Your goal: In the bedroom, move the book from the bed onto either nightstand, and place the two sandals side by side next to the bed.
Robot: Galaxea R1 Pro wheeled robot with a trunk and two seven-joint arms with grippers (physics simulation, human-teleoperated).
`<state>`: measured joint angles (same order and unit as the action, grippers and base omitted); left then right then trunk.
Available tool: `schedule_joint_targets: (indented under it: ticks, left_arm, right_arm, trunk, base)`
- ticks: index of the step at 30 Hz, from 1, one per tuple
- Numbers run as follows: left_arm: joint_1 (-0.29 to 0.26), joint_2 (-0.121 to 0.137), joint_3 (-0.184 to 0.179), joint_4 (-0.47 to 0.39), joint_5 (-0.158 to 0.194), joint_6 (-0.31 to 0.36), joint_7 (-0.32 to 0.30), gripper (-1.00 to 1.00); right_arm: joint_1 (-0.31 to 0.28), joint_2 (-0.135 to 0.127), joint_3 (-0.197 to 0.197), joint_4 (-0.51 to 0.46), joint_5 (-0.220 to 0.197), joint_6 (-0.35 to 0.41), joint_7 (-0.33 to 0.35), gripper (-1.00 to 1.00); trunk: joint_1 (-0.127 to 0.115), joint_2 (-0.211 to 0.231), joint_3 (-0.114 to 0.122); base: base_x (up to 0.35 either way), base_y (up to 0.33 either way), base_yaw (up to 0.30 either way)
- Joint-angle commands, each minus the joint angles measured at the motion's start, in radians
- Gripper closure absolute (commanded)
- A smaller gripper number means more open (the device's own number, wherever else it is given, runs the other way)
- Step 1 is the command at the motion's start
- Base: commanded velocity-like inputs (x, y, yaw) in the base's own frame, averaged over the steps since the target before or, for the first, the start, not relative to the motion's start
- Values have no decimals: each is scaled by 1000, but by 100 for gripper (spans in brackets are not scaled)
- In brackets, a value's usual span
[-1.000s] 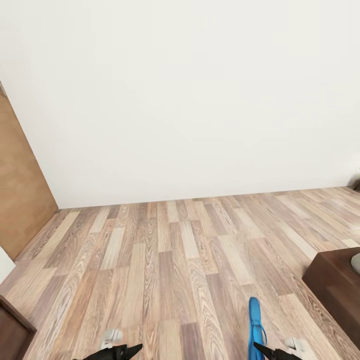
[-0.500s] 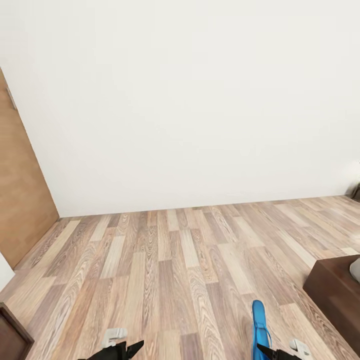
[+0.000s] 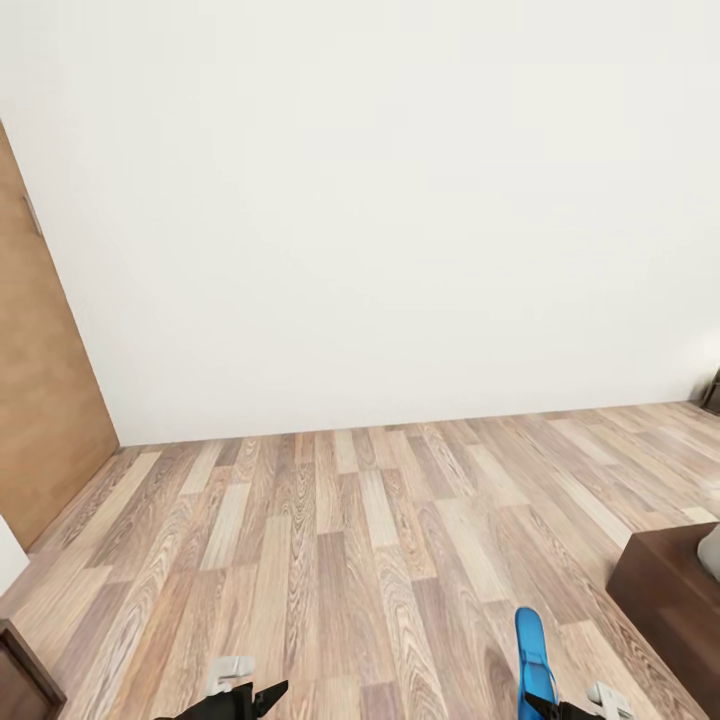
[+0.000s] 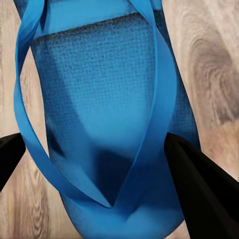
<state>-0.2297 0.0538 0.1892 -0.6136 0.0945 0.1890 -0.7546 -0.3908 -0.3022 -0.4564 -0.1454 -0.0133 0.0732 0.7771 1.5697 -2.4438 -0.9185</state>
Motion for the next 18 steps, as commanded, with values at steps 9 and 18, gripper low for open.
schedule_joint_targets:
  ticks: [9, 18]
  left_arm:
    - [0, -1, 1, 0, 8, 10, -3, -100]
    - [0, -2, 1, 0, 8, 10, -3, -100]
  right_arm:
    - [0, 0, 0, 0, 11, 7, 202, 100]
    - [0, 2, 0, 1, 100, 4, 232, 100]
  trunk:
    - [-35, 63, 27]
    - [-69, 126, 55]
  base:
    - [0, 0, 0]
    - [0, 0, 0]
